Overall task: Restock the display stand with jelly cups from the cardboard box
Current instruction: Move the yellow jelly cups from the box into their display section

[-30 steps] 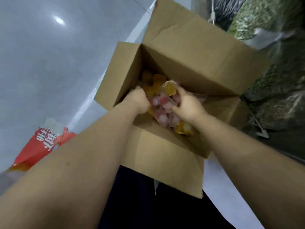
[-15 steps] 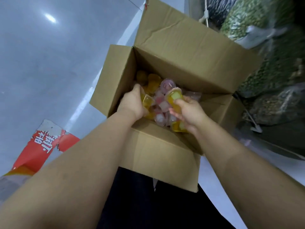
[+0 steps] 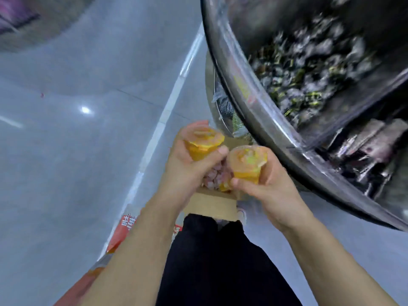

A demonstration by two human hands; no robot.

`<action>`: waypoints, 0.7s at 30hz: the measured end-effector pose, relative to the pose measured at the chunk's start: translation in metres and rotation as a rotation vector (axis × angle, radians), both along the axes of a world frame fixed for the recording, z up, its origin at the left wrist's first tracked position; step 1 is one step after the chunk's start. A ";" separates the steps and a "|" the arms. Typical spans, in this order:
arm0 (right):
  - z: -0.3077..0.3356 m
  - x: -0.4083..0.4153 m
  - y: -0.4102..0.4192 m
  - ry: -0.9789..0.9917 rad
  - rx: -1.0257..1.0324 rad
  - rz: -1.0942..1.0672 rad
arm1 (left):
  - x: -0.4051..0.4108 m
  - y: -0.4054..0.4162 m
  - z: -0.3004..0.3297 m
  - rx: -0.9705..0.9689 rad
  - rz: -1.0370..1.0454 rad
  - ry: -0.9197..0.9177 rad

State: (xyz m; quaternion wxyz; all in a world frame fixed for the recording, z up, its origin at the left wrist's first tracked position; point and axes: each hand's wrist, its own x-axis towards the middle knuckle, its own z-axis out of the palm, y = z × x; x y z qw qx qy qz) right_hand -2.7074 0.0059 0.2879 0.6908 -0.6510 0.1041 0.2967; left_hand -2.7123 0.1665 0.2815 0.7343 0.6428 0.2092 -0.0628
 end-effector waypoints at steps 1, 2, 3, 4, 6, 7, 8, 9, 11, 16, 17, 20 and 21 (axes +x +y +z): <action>0.026 0.004 0.000 -0.091 -0.035 -0.010 | 0.010 -0.003 0.029 0.023 -0.045 -0.064; 0.051 0.008 -0.002 -0.186 -0.071 -0.023 | 0.019 -0.006 0.057 0.038 -0.095 -0.132; 0.073 0.013 -0.004 -0.278 -0.102 -0.041 | 0.028 -0.009 0.080 0.060 -0.148 -0.207; 0.092 0.017 -0.007 -0.355 -0.124 -0.060 | 0.035 -0.012 0.100 0.091 -0.200 -0.280; 0.125 0.023 -0.016 -0.471 -0.169 -0.096 | 0.048 -0.020 0.135 0.150 -0.285 -0.400; 0.140 0.026 -0.020 -0.523 -0.187 -0.114 | 0.054 -0.025 0.150 0.160 -0.307 -0.450; 0.153 0.029 -0.025 -0.562 -0.196 -0.128 | 0.059 -0.031 0.162 0.159 -0.325 -0.489; 0.164 0.030 -0.030 -0.592 -0.203 -0.136 | 0.063 -0.036 0.172 0.157 -0.349 -0.515; 0.185 0.033 -0.042 -0.655 -0.228 -0.154 | 0.070 -0.049 0.188 0.147 -0.402 -0.550; 0.219 0.045 -0.079 -0.723 -0.245 -0.217 | 0.095 -0.086 0.220 0.084 -0.500 -0.564; 0.223 0.048 -0.088 -0.732 -0.258 -0.243 | 0.102 -0.094 0.226 0.086 -0.521 -0.577; 0.239 0.061 -0.119 -0.794 -0.332 -0.357 | 0.125 -0.123 0.245 0.130 -0.593 -0.638; 0.244 0.067 -0.130 -0.824 -0.353 -0.389 | 0.133 -0.133 0.251 0.161 -0.600 -0.667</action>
